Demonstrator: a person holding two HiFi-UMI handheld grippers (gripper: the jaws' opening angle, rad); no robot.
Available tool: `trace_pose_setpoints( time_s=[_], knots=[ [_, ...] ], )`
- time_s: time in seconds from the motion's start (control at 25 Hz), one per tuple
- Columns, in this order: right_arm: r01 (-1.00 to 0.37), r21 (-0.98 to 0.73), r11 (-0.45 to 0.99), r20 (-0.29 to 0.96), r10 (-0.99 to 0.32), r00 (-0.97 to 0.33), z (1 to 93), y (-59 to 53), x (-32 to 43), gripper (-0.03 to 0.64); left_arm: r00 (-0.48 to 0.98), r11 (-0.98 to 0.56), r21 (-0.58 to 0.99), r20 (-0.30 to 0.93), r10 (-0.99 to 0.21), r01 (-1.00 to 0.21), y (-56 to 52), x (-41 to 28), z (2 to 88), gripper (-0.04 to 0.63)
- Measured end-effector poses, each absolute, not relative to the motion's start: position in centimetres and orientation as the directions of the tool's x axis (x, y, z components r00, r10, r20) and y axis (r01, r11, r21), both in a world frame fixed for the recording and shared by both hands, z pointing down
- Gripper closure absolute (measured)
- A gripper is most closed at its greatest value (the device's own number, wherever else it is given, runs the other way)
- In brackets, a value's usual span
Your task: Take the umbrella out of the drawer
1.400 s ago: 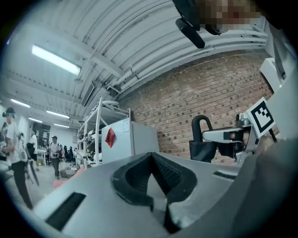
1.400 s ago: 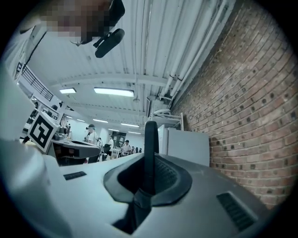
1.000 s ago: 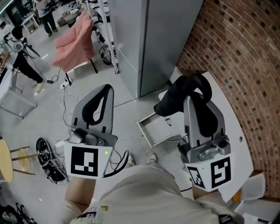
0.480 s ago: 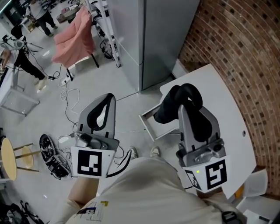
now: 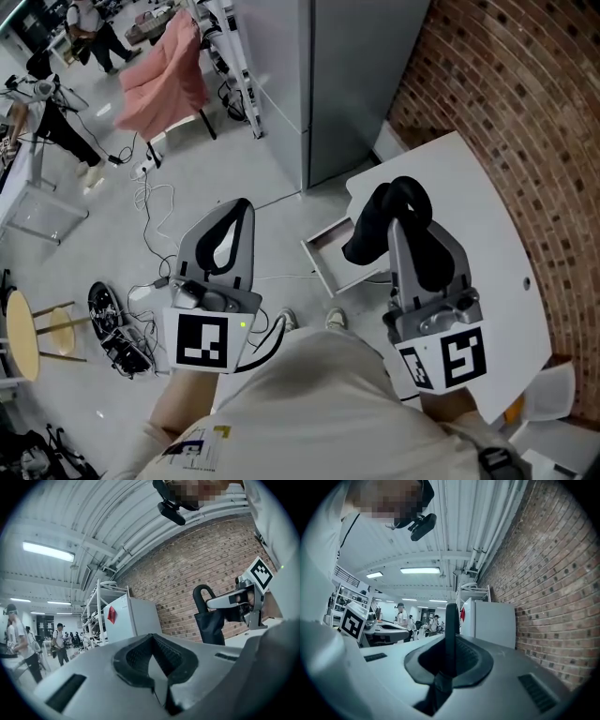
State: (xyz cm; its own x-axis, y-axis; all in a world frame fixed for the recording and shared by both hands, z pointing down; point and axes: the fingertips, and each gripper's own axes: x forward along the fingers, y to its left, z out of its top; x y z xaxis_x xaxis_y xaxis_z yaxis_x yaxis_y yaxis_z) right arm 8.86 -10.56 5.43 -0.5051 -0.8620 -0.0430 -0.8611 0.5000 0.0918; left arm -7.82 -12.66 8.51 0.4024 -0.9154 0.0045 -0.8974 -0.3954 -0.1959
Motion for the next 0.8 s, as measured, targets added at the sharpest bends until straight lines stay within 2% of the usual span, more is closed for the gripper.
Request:
trace_pose_setpoints(
  time_s=[0.8],
  knots=[
    [-0.853, 0.114, 0.509, -0.028, -0.857, -0.514, 5.65, -10.98, 9.25, 0.589, 0.409, -0.405, -0.180, 0.018, -0.913, -0.896, -12.94, -7.01, 8.99, 0.589]
  ],
)
